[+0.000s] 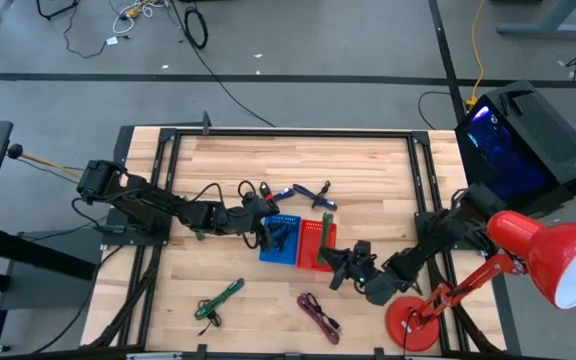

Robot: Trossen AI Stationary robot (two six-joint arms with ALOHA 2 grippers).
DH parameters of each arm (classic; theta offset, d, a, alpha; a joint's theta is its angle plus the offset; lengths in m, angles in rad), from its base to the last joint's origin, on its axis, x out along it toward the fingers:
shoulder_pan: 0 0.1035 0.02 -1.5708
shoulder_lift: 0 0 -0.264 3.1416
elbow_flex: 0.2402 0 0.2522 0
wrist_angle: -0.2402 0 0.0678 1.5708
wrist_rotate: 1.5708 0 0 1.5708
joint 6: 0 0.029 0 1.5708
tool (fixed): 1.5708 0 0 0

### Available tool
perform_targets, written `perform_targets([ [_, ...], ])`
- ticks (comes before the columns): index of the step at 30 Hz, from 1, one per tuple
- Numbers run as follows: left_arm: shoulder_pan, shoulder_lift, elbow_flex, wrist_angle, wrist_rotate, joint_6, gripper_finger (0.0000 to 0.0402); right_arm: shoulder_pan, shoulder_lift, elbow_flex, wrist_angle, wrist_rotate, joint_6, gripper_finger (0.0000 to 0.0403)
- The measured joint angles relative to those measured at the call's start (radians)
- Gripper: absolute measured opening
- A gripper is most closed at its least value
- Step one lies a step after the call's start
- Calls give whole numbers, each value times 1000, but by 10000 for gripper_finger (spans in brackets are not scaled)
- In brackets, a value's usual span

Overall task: Pick & Place USB Port
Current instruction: Put the black and green USB cable into the red basket

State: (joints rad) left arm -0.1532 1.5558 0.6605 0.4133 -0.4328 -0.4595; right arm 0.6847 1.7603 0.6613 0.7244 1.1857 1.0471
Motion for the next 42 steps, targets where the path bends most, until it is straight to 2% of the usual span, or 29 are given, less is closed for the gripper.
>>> perform_targets([
  [9,0,0,0,0,0,0,211,-41,29,0,-21,-62,38,4],
  [17,0,0,0,0,0,1,211,-50,28,0,-152,-80,136,4],
  [23,0,0,0,0,0,1,211,-62,36,0,-143,-92,142,4],
  [29,0,0,0,0,0,1,211,-87,102,0,-107,-131,166,4],
  [42,0,0,0,0,0,2,211,-106,100,0,-80,-213,123,4],
])
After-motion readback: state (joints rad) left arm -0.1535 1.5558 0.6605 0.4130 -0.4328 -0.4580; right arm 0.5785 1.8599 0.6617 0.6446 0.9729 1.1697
